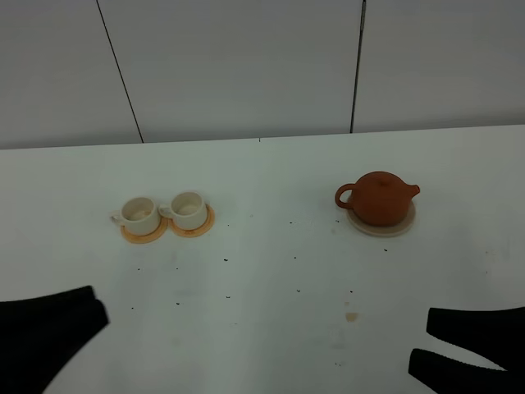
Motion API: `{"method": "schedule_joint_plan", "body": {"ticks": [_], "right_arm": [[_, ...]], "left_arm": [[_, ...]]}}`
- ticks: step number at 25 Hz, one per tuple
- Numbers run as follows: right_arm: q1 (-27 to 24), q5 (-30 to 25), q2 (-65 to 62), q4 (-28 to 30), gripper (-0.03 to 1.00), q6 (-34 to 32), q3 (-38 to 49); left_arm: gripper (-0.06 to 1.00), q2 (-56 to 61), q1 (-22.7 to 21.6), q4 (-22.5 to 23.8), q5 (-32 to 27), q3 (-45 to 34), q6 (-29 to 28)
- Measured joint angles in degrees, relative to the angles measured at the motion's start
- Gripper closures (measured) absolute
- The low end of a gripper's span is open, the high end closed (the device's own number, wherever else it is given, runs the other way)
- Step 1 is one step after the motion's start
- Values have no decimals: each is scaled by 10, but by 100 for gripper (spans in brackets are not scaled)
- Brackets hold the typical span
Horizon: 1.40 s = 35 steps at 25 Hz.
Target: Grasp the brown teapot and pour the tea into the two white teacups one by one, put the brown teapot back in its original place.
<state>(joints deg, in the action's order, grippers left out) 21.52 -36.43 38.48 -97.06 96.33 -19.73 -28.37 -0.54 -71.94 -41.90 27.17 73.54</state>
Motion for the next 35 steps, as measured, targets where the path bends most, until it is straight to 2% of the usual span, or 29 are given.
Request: {"method": "schedule_joint_plan", "body": {"ticks": [2, 4, 7, 8, 9, 10, 11, 13, 18, 24, 29, 35], "right_arm": [[0, 22, 0, -7, 60, 16, 0], [0, 56, 0, -18, 60, 32, 0], [0, 113, 0, -36, 60, 39, 0], [0, 129, 0, -39, 60, 40, 0], [0, 141, 0, -41, 60, 41, 0], [0, 148, 0, -44, 60, 41, 0], [0, 149, 0, -44, 60, 41, 0], [0, 141, 0, -45, 60, 41, 0], [0, 121, 0, -45, 60, 42, 0], [0, 119, 4, -45, 60, 42, 0], [0, 121, 5, -45, 60, 42, 0], [0, 177, 5, -63, 60, 42, 0]], "left_arm": [[77, 63, 0, 116, 27, 25, -136], [77, 122, 0, 269, 21, 44, -301], [77, 186, 0, 497, -39, 58, -523], [77, 201, 0, 564, -58, 58, -575], [77, 218, 0, 619, -82, 58, -626], [77, 232, 0, 650, -104, 58, -664], [77, 244, 0, 669, -121, 58, -687], [77, 262, 0, 673, -165, 58, -703], [76, 287, 0, 673, -225, 57, -703], [76, 287, 0, 681, -229, 41, -704], [76, 288, 0, 719, -188, 19, -714], [76, 288, 0, 719, -183, 18, -716]]}}
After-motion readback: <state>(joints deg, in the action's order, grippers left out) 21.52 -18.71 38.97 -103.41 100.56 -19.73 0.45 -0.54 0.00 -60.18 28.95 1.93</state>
